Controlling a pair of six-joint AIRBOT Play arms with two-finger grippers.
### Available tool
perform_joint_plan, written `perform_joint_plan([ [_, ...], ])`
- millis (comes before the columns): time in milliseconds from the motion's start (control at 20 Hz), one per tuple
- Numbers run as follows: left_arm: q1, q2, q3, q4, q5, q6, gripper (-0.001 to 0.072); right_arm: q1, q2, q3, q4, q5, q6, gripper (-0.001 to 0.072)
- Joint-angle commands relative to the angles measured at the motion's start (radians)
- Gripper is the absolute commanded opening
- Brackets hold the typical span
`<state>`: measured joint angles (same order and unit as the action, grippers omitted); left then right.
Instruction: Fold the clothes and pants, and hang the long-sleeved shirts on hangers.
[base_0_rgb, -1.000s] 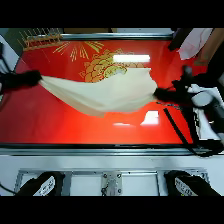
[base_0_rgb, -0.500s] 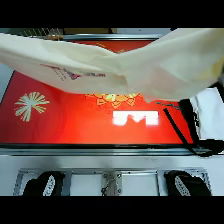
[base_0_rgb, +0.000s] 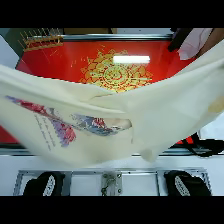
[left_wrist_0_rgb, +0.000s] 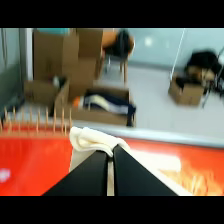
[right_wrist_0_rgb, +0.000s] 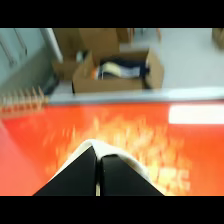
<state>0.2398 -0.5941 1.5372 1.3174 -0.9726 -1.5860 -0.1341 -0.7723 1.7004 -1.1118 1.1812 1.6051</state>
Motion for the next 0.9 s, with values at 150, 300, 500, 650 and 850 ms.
perform_joint_plan([
  [150,-0.036,-0.494,0.0,-0.008,-0.119,0.0,0.0007,0.098,-0.333,-0.211,-0.004,0.168,0.066,0.0012],
  [300,-0.114,-0.739,0.001,-0.007,0.047,0.017,0.0007,0.15,-0.585,-0.206,0.0,-0.018,0.007,0.0012],
  [500,-0.169,-0.937,0.109,-0.008,0.142,0.012,0.0176,0.144,-0.777,-0.114,0.024,-0.236,0.007,0.005],
  [650,-0.148,-0.994,0.232,-0.007,0.061,-0.045,0.069,0.106,-0.779,-0.074,0.024,-0.283,0.004,0.0682],
  [850,-0.033,-0.919,0.185,0.001,-0.097,-0.046,0.0689,0.029,-0.657,-0.097,-0.051,-0.249,0.003,0.0488],
])
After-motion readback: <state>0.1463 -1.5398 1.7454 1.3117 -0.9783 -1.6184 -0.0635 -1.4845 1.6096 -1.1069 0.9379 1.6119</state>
